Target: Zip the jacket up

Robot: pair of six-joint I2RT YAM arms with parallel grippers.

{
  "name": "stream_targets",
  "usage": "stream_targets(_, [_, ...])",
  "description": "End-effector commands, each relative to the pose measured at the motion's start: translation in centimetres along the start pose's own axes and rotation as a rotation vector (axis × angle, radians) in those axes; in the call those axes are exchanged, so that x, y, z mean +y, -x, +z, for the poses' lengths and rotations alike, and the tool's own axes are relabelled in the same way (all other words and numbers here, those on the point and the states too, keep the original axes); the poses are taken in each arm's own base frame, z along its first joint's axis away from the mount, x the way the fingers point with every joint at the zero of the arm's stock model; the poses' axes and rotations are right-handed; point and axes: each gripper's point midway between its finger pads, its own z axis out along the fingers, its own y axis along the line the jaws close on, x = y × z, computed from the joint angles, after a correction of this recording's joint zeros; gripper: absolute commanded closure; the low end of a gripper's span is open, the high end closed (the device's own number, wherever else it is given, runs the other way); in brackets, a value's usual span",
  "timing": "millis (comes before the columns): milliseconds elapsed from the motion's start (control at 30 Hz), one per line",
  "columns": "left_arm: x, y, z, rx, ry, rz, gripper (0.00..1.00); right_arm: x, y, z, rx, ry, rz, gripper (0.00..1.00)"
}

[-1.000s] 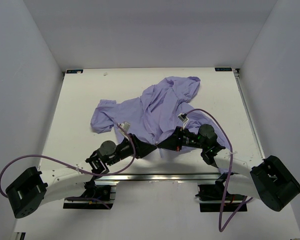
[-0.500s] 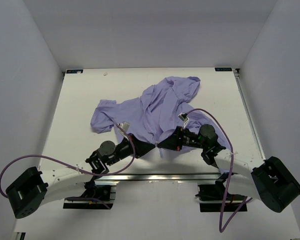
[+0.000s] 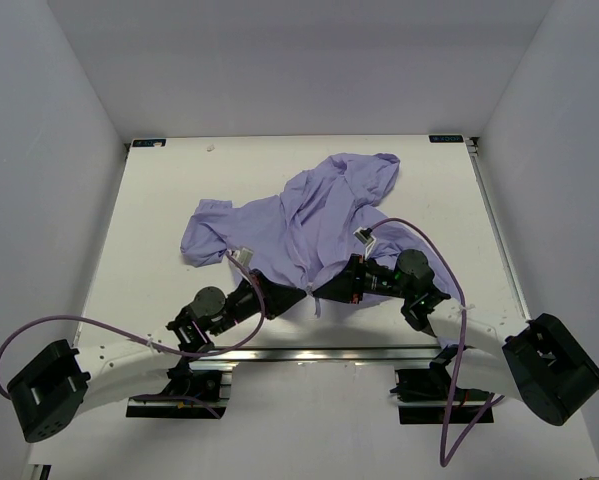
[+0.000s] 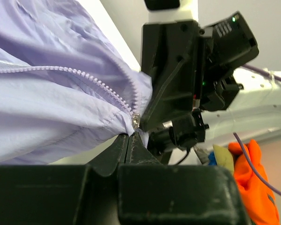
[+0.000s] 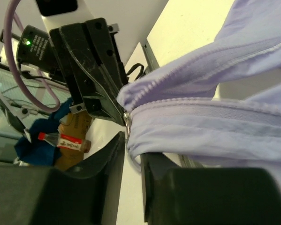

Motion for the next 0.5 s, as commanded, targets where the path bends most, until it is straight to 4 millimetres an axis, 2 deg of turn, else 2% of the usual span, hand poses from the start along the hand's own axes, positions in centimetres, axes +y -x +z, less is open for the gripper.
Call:
stream_targets(0, [-0.1, 1.5, -0.1, -0.065, 0.013, 0.018, 1.00, 0.4, 0.3, 0.0, 0.009, 0.008, -0.011, 0.72])
stream_targets(67, [0.0, 1.5, 0.1, -0.061, 0.028, 0.018, 1.00, 0.3, 0.3, 0.1, 0.018, 0.006, -0.018, 0.65])
stream_targets(200, [0.4, 1.6, 0.2, -0.056, 0.051, 0.021, 1.00, -0.1, -0.4, -0.1, 0.062, -0.020, -0.015, 0.42])
stream_targets(367, [0.1, 1.3, 0.4, -0.043, 0.035, 0.016, 1.00, -0.1, -0.8, -0.7, 0.068, -0.032, -0.077, 0.37])
stream_targets(400, [0.1, 1.2, 0.4, -0.034, 0.039, 0.013, 1.00, -0.9, -1.0, -0.9, 0.062, -0.081, -0.073, 0.37])
stream_targets(467, [0.1, 1.5, 0.6, -0.043, 0.050, 0.009, 1.00, -0.5, -0.7, -1.0, 0.049, -0.114, -0.193, 0.37])
